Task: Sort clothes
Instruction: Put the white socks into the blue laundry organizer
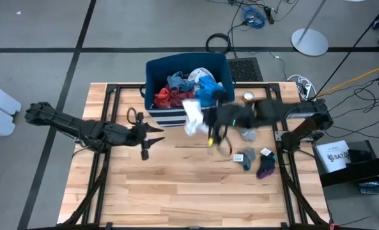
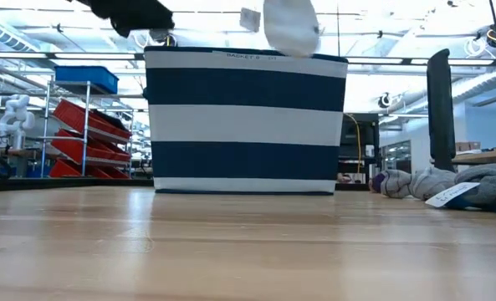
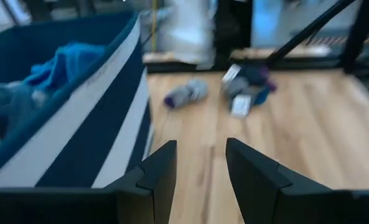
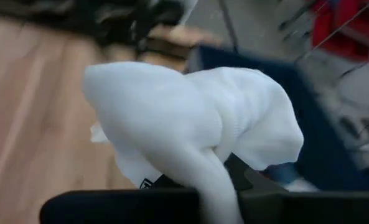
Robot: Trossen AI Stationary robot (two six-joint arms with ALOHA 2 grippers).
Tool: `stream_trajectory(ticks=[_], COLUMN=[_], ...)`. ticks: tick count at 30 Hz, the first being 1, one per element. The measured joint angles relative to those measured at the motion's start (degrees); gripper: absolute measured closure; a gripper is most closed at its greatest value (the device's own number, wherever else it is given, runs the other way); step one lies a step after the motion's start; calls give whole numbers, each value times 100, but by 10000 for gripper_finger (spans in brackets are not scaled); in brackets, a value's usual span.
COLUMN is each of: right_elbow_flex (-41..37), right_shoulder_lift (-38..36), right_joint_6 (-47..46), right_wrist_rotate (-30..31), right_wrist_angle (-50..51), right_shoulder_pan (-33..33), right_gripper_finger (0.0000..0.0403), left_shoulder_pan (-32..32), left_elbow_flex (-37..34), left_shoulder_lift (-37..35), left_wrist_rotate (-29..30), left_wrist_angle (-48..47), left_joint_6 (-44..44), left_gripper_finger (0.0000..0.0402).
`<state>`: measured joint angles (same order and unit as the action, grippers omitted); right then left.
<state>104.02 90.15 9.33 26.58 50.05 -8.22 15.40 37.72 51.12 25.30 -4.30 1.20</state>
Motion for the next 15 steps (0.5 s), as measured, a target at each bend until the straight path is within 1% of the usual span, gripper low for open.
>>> stream_trajectory(ticks=[4,7,9,11,13,15], right_elbow_flex=[704,911,924,924,924,919], right_shoulder_lift=[-9,-8,-7,37,144,303], right_joint_6=[746,1121,1225,1202,991,755], right_wrist_rotate=[-302,-357,-761,-1381,-1972,-2433], right_wrist_angle=[-293,-669,-982,-1098,-1177,-1148], right_shoulder_pan=[831,1541,2086,2630,3159,3592], right_gripper_finger=[401,401,401,401,401,401], left_shoulder_pan=[8,11,11,11,8,11], left_elbow_flex=[0,-3,-3,-3,-3,-3], left_shoulder_lift=[-151,-145,-143,-141,-138,-138], left_wrist_rotate=[-404,-655,-675,-675,-674,-675], left_wrist_angle=[240,343,402,394,392,392], left_joint_6=[0,-46,-47,-49,-49,-51], left_gripper_finger=[254,253,253,253,253,253])
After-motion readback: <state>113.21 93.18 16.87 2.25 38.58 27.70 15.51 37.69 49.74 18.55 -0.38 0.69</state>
